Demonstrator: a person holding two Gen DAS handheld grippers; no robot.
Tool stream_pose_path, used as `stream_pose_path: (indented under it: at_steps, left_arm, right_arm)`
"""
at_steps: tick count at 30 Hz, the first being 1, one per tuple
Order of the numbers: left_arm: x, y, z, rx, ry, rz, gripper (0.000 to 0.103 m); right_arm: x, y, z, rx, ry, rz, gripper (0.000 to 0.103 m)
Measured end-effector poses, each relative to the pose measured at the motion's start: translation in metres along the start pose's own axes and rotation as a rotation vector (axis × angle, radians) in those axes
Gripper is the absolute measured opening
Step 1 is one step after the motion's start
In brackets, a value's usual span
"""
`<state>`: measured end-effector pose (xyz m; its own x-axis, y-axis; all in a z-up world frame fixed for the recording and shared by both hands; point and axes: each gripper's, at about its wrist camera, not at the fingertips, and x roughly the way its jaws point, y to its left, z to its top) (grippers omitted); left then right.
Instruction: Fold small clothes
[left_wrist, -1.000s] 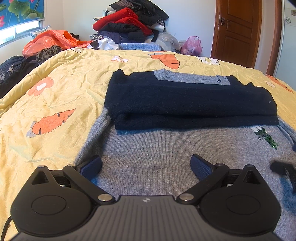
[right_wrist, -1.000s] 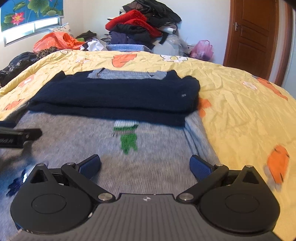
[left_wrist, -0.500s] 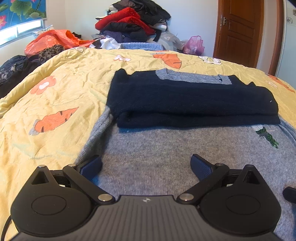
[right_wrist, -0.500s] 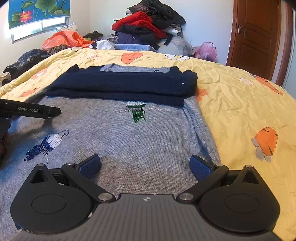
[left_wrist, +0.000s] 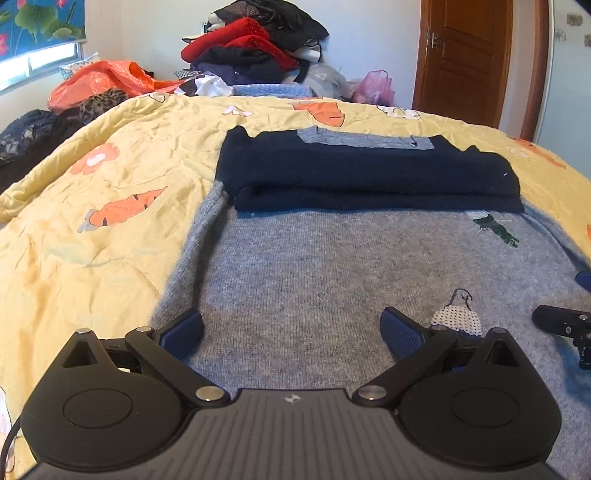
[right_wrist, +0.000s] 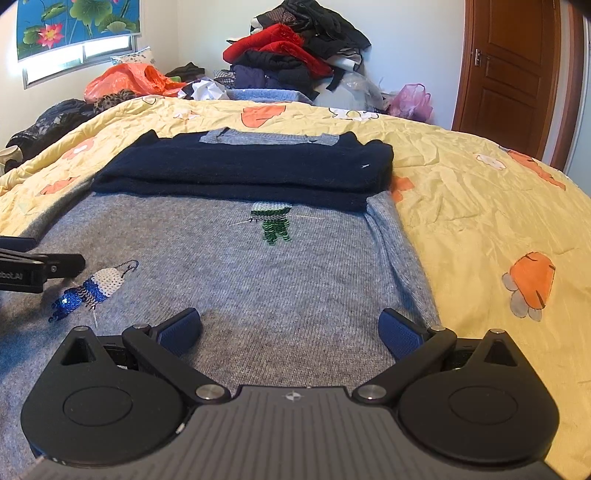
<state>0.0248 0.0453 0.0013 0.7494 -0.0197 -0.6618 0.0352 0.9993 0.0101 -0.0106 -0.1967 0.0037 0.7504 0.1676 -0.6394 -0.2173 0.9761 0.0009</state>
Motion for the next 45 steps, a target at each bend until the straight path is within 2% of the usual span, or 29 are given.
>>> stream_pose_path:
  at_steps: [7,11,22,29,41,45]
  left_arm:
    - [-0.001,0.0,0.0,-0.002,-0.001,-0.009,0.103]
    - [-0.001,0.001,0.0,-0.002,-0.001,-0.009,0.103]
    - [-0.013,0.003,-0.009,-0.01,0.006,0.014,0.103]
    - [-0.037,0.005,-0.03,0.029,0.005,-0.02,0.103]
    - [-0.034,0.005,-0.028,0.015,-0.003,-0.023,0.103]
    - [-0.034,0.006,-0.028,0.015,-0.003,-0.023,0.103]
  right_arm:
    - [-0.013,0.004,-0.009,-0.01,0.012,-0.013,0.103]
    - [-0.025,-0.001,-0.02,0.007,-0.004,0.011,0.103]
    - [-0.021,0.0,-0.018,0.0,-0.001,0.002,0.103]
    - [-0.021,0.0,-0.017,0.0,-0.001,0.003,0.103]
    - [-0.022,0.001,-0.018,0.0,0.002,-0.005,0.103]
    - [-0.035,0.006,-0.026,0.001,0.016,-0.023,0.103]
